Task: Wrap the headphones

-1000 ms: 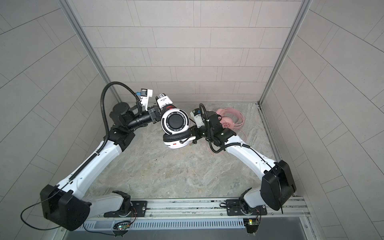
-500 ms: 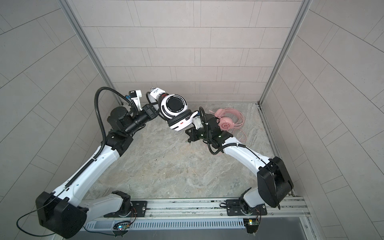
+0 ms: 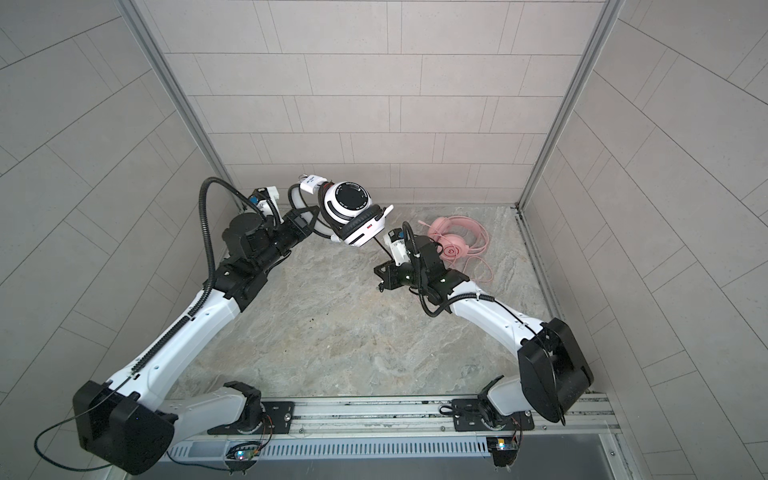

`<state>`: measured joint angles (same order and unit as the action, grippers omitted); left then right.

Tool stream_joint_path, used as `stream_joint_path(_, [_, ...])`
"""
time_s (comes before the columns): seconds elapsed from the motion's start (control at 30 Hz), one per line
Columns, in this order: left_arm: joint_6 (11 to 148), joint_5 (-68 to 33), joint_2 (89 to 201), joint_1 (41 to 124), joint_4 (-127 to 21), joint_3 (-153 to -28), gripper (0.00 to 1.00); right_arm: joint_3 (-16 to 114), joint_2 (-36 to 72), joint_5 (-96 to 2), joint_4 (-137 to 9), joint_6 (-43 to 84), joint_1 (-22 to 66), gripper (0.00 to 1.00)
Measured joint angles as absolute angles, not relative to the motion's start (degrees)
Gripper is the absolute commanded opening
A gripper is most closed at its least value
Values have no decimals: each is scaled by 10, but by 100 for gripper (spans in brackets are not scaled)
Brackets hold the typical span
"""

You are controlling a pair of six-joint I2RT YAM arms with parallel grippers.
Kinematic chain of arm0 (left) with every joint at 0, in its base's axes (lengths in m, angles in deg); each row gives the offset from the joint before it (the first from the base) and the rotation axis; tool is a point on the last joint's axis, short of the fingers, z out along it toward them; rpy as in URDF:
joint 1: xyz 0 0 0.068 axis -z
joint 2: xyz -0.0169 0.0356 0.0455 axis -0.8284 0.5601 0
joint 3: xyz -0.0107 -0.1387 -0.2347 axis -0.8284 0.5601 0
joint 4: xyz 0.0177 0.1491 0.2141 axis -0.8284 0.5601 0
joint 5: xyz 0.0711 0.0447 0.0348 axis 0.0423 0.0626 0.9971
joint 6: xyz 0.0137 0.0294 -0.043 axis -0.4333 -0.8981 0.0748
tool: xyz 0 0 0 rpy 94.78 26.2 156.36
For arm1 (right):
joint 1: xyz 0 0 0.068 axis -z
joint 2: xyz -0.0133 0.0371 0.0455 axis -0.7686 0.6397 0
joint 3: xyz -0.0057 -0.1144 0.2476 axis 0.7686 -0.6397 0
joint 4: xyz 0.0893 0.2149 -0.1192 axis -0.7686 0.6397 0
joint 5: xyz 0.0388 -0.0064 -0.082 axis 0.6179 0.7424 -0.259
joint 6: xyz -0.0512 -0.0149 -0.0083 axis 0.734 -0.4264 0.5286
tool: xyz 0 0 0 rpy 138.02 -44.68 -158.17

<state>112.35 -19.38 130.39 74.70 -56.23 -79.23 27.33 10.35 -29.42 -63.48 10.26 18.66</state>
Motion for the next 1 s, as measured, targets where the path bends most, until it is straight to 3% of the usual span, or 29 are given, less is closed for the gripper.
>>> stream_joint_path(0.2, [1124, -66, 1304, 747, -446, -813, 0, 271, 96, -312, -619, 103, 163, 0])
stream_joint_path(0.47, [1126, 43, 1333, 747, -379, -832, 0, 358, 93, -356, -537, 116, 66, 1])
stream_joint_path(0.73, [1125, 48, 1350, 767, -355, -824, 0, 519, 97, -457, -415, 171, -4, 2])
stream_joint_path(1.0, [1141, 24, 1354, 802, -385, -788, 0, 609, 154, -448, -401, 161, 0, 0])
